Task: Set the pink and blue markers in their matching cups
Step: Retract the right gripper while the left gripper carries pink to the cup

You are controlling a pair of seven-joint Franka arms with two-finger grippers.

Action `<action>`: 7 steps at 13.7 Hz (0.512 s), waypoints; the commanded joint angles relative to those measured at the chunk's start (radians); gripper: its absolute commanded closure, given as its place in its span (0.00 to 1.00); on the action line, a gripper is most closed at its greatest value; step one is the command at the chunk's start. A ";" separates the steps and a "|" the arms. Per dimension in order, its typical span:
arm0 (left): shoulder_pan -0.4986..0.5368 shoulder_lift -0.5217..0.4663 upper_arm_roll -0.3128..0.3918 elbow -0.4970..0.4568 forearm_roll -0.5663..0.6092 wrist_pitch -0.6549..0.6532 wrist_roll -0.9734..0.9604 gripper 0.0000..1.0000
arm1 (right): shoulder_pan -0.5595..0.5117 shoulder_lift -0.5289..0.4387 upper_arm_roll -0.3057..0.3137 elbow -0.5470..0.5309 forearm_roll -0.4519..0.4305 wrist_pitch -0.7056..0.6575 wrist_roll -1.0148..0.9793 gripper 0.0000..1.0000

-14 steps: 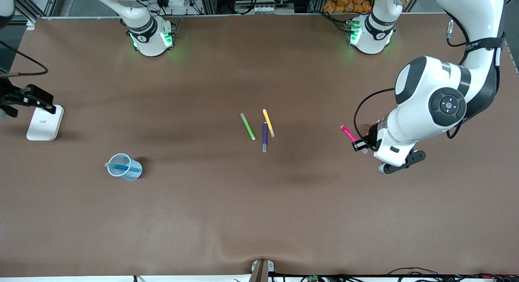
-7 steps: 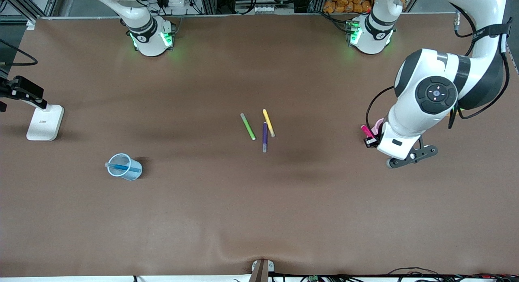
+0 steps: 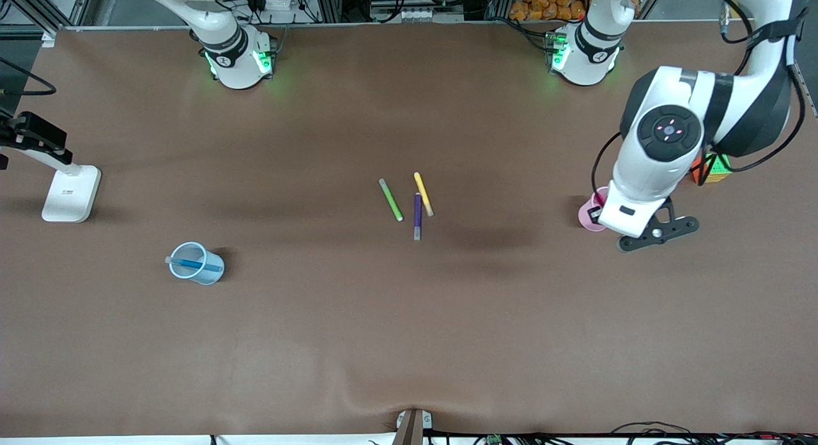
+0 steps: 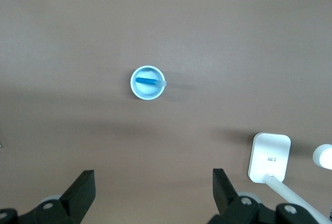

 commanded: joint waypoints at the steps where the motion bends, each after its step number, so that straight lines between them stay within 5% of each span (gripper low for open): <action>1: 0.040 -0.100 -0.009 -0.116 0.020 0.066 0.001 1.00 | -0.007 -0.009 0.001 0.011 0.008 -0.019 0.013 0.00; 7: 0.078 -0.175 -0.009 -0.284 0.059 0.267 0.014 1.00 | -0.010 -0.038 0.008 0.007 0.015 -0.017 0.046 0.00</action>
